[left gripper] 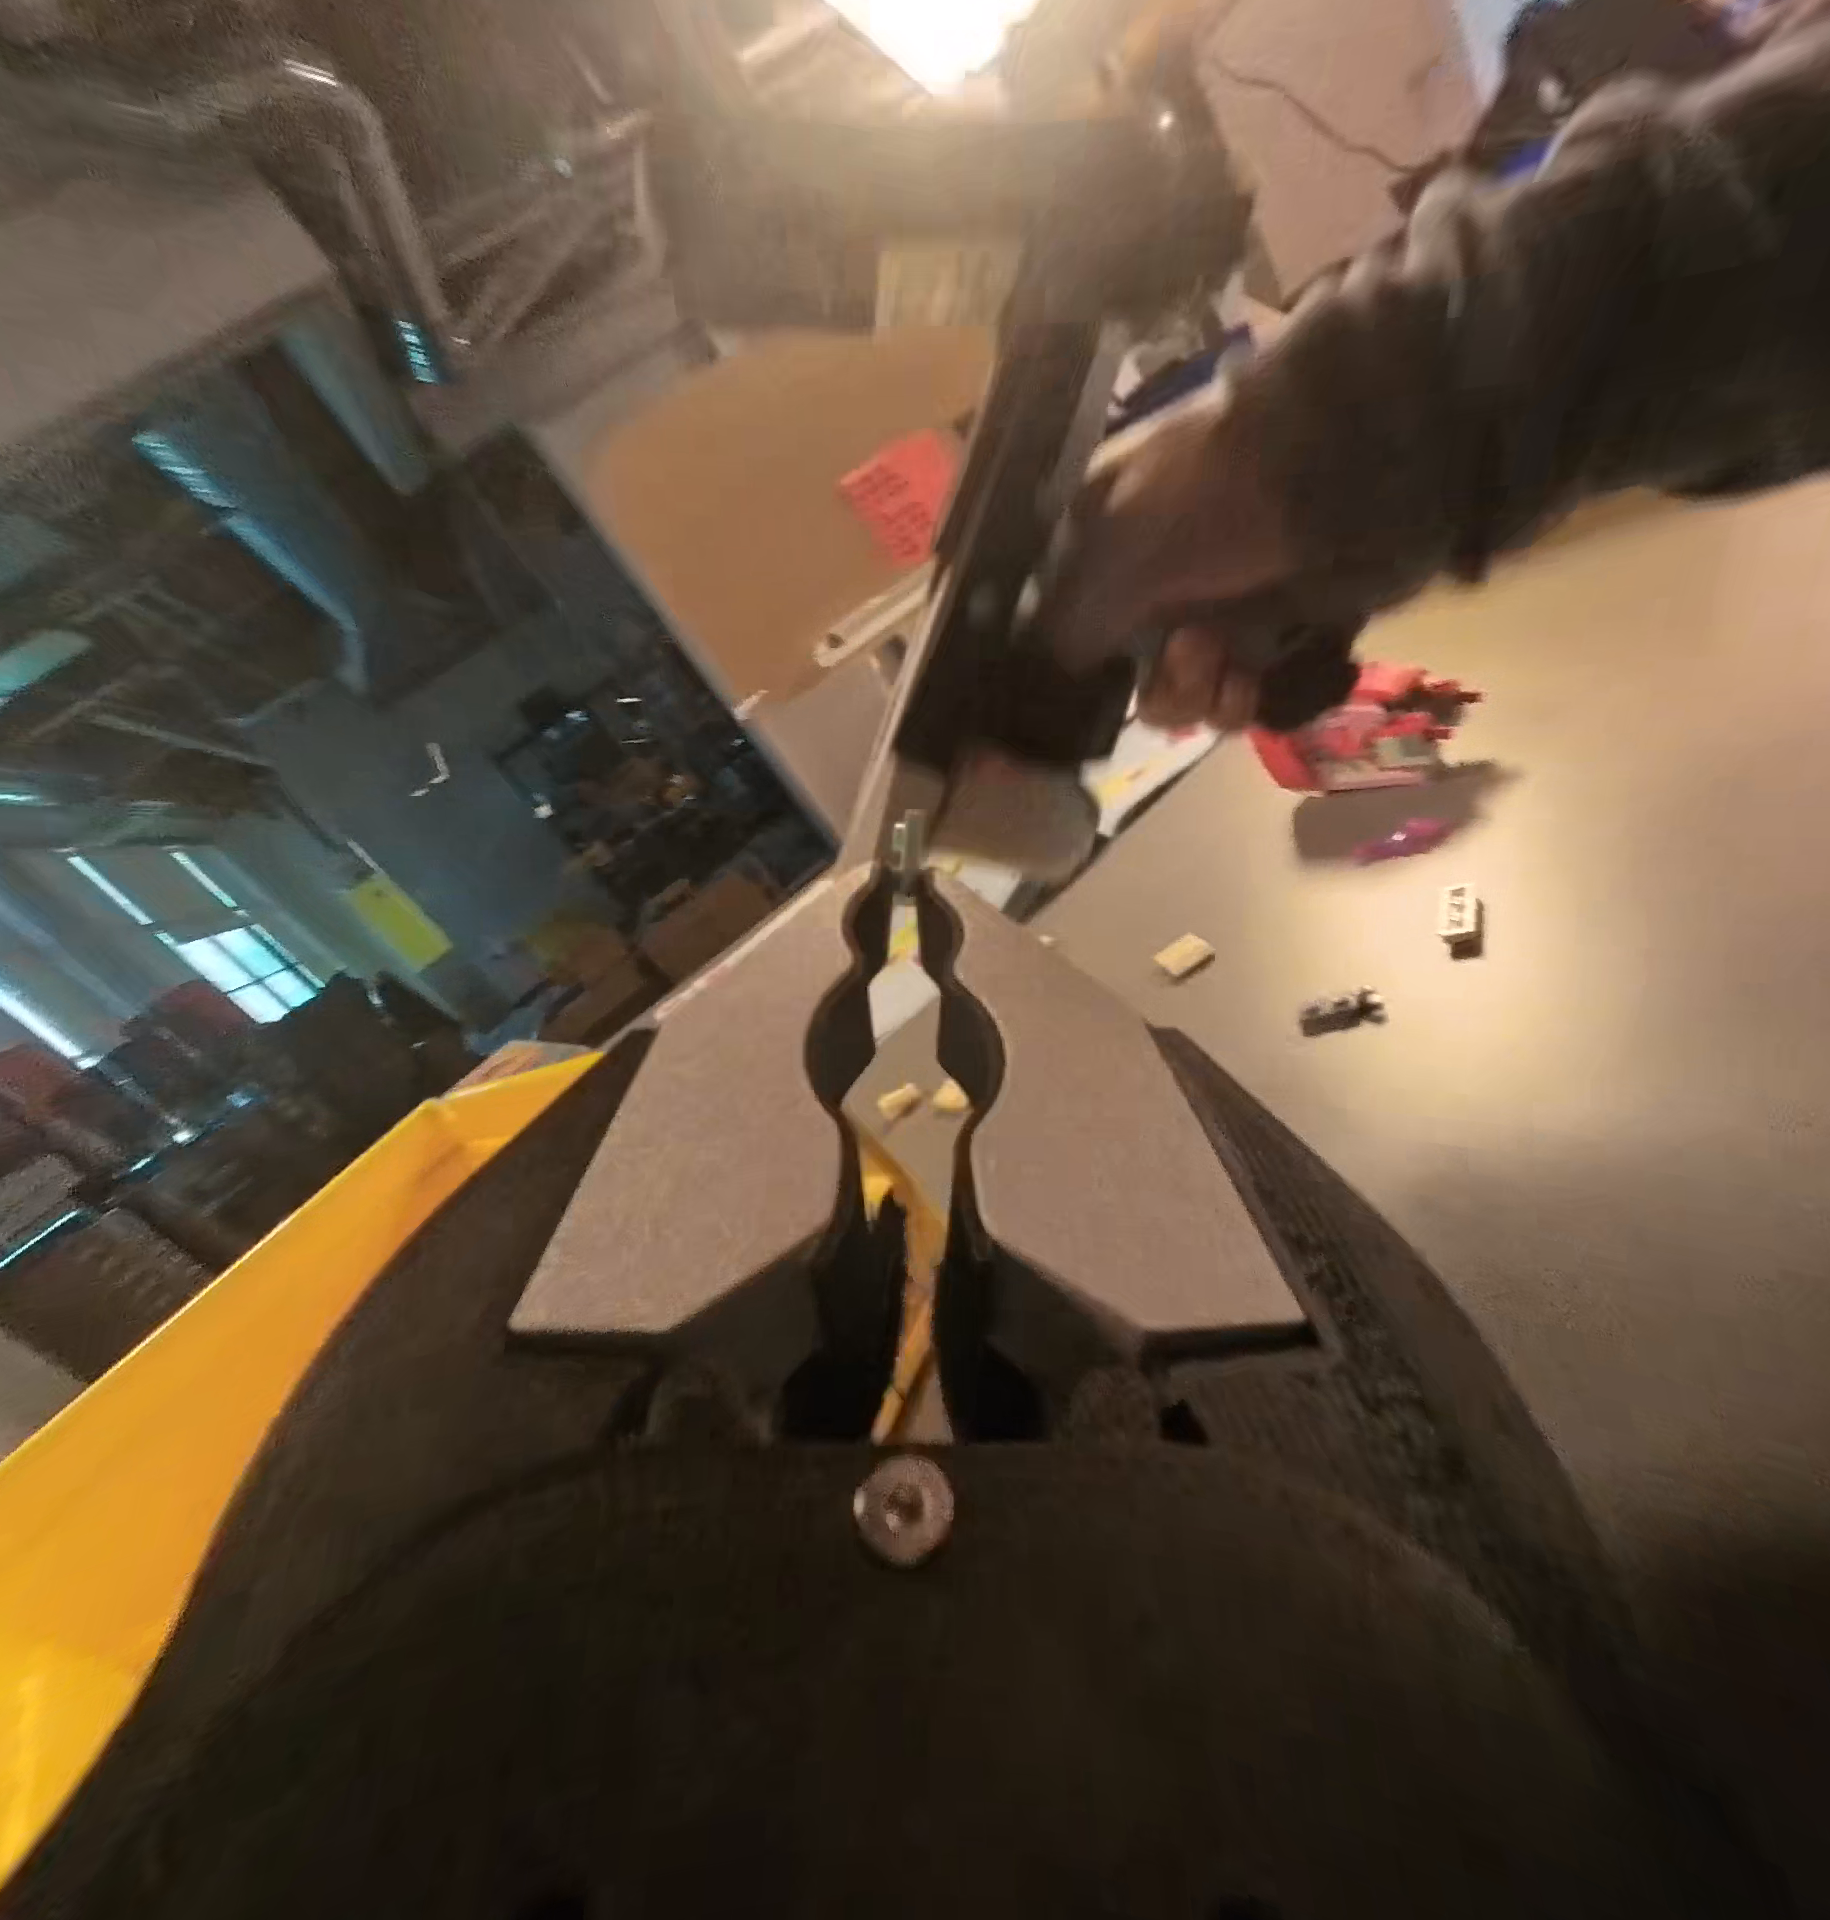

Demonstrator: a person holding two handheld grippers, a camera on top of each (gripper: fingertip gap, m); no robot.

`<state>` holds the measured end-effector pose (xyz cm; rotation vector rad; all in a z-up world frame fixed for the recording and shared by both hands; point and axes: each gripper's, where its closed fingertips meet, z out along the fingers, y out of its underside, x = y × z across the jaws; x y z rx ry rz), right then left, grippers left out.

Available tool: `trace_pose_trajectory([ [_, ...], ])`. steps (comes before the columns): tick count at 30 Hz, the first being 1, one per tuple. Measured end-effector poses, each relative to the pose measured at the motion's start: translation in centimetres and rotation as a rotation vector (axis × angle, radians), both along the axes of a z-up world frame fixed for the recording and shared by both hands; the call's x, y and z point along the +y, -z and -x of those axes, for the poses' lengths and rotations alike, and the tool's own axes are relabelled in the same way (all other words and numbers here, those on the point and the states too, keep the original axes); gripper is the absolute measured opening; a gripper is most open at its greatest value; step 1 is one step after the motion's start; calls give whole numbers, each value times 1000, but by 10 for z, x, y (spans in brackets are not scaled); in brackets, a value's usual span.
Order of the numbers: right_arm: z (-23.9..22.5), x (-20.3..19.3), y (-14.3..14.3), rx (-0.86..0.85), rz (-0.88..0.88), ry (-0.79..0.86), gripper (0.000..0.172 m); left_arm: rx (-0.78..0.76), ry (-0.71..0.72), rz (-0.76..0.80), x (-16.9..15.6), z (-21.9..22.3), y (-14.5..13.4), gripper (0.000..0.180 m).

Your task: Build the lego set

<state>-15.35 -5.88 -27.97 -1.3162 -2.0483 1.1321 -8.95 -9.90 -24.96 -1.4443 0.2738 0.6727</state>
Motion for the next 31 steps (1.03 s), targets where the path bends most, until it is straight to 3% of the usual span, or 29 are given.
trace_pose_trajectory([
  [5,56,-10,61,-141,-110,74,16,-28,-39,-61,-17,13,-7,4],
  [9,72,-6,85,-183,-159,120,23,-70,-34,-103,-30,20,-12,4],
  [16,87,0,87,-176,-187,172,12,-114,-15,-107,-33,26,-8,4],
  [21,80,17,87,-260,-140,201,6,-204,12,-95,-30,26,-11,4],
  [23,68,28,68,-197,-60,214,6,-243,36,-60,-28,23,-10,4],
  [26,26,18,14,-69,274,123,5,-326,124,-7,-21,11,-9,4],
  [29,-34,0,-30,-25,624,-63,5,-420,341,45,-10,-20,-9,4],
  [31,-71,-8,-45,-59,833,-175,6,-474,531,78,-5,-49,-9,4],
])
